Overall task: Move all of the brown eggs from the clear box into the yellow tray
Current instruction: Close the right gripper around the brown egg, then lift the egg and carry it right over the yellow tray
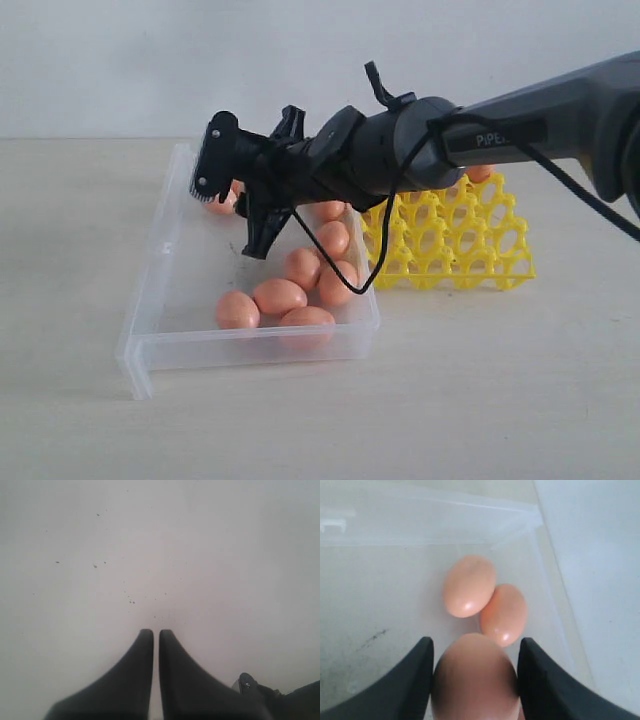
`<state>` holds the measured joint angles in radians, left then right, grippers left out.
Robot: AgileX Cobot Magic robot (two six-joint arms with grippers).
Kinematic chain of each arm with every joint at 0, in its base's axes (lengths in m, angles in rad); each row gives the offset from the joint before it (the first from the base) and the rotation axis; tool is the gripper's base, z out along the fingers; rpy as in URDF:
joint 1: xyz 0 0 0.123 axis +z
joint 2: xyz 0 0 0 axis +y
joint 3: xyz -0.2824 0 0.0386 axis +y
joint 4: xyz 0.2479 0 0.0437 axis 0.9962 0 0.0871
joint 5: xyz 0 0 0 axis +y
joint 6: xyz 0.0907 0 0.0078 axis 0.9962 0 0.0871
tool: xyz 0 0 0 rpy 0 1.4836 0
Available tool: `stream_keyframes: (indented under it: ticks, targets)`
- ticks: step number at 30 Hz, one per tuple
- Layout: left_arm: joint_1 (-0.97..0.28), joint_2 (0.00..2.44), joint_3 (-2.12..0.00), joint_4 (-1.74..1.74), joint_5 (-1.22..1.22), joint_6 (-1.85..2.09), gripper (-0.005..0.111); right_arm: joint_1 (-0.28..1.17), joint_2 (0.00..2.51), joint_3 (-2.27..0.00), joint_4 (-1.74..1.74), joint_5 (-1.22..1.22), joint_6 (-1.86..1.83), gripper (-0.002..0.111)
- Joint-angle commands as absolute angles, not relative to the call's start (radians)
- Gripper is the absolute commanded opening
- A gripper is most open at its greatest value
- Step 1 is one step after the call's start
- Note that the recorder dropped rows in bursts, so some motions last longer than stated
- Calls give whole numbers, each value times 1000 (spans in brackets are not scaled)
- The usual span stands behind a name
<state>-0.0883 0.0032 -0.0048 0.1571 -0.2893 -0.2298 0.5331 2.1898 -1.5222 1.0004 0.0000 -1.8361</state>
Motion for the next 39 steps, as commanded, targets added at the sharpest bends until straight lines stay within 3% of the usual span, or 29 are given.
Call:
stream_keyframes:
  ticks: [1,5,10,13,15,21,29,36,39]
  targets:
    - [-94,0,0,150,-286,-234,4,539,2176,-1519,1043,-20,-1824,0]
    - [-94,0,0,150,-286,-234,4,534,2176,-1545,1060,8,-1541,0]
    - [-94,0,0,150,-286,-234,4,454,2185,-1576,1402,324,-1270,0]
    - [-94,0,0,150,-286,-234,4,389,2216,-1576,1744,624,-1398,0]
    - [-94,0,0,150,-286,-234,4,366,2243,-1599,1744,818,-1502,0]
    - [-94,0,0,150,-286,-234,4,417,2244,-1570,1744,928,-2123,0]
    - [-94,0,0,150,-286,-234,4,453,2232,-1635,1673,537,-2129,0]
    - [-94,0,0,150,-283,-234,4,546,2212,-1637,1484,-206,-2119,0]
    - [-94,0,0,150,-283,-234,4,595,2221,-1628,1343,-453,-1921,0]
